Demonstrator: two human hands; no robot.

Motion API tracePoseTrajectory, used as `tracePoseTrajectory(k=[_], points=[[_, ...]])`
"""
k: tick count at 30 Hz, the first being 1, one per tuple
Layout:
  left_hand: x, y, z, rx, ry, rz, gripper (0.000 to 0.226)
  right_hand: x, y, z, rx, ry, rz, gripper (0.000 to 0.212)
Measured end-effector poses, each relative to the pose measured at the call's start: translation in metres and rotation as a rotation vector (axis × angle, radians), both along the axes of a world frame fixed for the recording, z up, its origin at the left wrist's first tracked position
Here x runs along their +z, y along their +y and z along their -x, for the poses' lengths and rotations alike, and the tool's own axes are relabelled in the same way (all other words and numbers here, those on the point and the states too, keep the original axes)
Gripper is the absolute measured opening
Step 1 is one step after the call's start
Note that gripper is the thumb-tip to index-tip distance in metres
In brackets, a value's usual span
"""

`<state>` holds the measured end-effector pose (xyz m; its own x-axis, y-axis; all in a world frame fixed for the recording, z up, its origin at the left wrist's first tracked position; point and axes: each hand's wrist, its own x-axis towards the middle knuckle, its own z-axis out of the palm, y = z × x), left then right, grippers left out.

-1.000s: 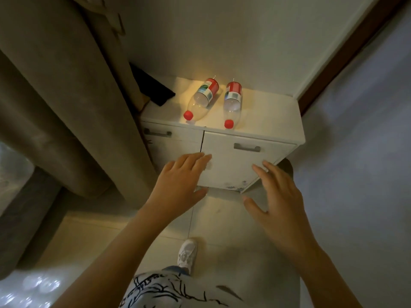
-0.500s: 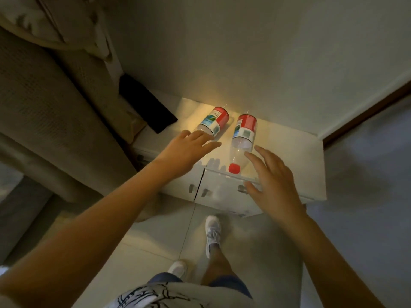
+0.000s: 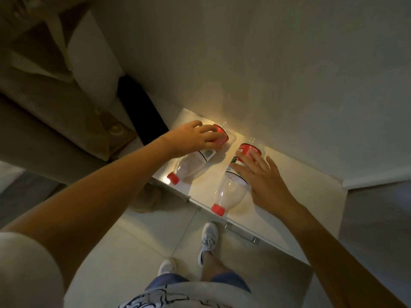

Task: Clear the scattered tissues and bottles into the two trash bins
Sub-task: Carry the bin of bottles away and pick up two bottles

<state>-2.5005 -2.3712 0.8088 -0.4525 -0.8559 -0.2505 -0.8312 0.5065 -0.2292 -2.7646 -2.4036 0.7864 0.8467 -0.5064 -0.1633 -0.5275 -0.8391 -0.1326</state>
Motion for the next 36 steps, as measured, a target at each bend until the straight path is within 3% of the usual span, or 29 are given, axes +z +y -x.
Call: tracePoseTrajectory(k=[7, 17, 21, 24, 29, 36], points=[[-0.012, 0.009, -0.012, 0.073, 0.085, 0.066, 0.081, -0.009, -0.018, 0.006, 0.061, -0.038, -0.005, 0.074], [-0.018, 0.038, -0.008, 0.065, 0.038, 0.080, 0.083, -0.006, -0.023, 0.027, 0.069, -0.067, 0.018, 0.076], [0.004, 0.036, -0.006, 0.268, 0.152, 0.142, 0.077, -0.002, -0.026, 0.036, 0.043, -0.168, -0.026, 0.068], [0.023, 0.047, -0.005, 0.521, 0.331, 0.197, 0.072, 0.006, -0.029, 0.039, -0.025, -0.283, -0.173, 0.062], [0.049, 0.089, 0.013, 0.916, 0.840, 0.206, 0.071, 0.034, -0.003, 0.024, -0.272, -0.540, -0.668, 0.068], [0.062, 0.178, 0.043, 1.386, 1.520, 0.003, 0.080, 0.068, 0.049, -0.010, -0.434, -0.566, -1.105, 0.075]])
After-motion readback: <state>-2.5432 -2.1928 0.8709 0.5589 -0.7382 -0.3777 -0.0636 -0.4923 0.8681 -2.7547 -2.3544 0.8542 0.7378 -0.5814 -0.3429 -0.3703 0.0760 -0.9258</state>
